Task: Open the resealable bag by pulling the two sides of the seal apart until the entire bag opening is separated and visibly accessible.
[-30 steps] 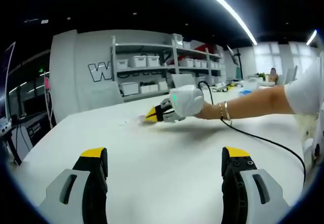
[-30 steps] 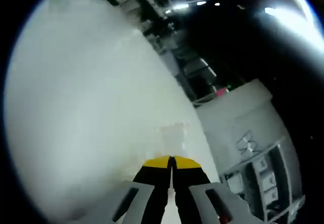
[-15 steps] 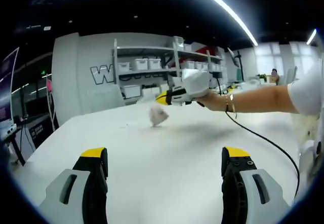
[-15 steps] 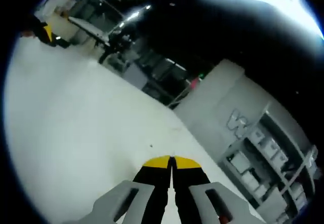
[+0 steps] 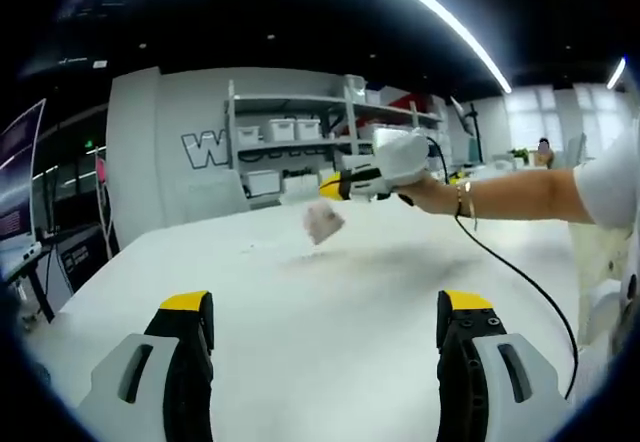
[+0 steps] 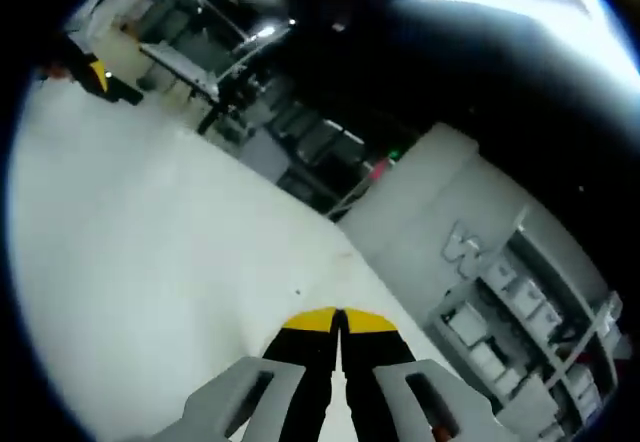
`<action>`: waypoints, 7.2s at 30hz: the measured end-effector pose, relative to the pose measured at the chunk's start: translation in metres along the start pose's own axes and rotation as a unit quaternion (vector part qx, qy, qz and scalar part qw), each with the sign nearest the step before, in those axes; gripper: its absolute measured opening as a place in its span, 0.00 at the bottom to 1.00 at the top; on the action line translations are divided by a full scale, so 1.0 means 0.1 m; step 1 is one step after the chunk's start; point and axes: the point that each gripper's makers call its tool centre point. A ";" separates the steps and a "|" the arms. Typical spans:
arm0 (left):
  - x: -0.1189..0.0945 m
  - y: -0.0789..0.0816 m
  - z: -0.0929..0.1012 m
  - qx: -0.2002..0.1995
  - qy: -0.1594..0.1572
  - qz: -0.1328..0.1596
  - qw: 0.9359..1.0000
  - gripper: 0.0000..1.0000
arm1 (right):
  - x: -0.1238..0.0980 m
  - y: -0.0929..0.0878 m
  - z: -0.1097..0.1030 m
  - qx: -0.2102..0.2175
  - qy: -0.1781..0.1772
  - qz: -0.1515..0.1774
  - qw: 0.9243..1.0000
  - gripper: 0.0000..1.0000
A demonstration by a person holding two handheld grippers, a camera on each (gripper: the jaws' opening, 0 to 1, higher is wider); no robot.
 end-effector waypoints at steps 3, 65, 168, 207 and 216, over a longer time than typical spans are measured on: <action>-0.03 -0.02 -0.01 -0.002 0.003 -0.002 1.000 0.91 | -0.06 0.03 -0.01 0.000 -0.001 0.003 1.000 0.00; -0.32 -0.15 0.18 -0.014 -0.003 -0.018 1.000 0.87 | -1.59 0.19 -0.47 0.045 -0.011 0.065 0.997 0.00; -0.97 -0.35 1.02 0.228 -0.081 0.044 0.969 0.32 | -2.40 0.83 -2.79 0.062 0.223 0.169 0.958 0.00; -0.98 -0.19 1.41 0.537 -0.028 0.138 0.832 0.05 | -2.55 0.76 -2.64 0.177 0.213 0.178 0.944 0.00; -0.96 -0.20 1.43 0.573 -0.031 0.134 0.808 0.05 | -2.53 0.75 -2.66 0.175 0.216 0.173 0.945 0.00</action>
Point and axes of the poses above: the point that each gripper's makers call its tool centre point, and the gripper's own axes: x roughly forward along the fingers, z roughly to its right, y roughly out of its top, and after that the axes turned 8 degrees about y, right-handed
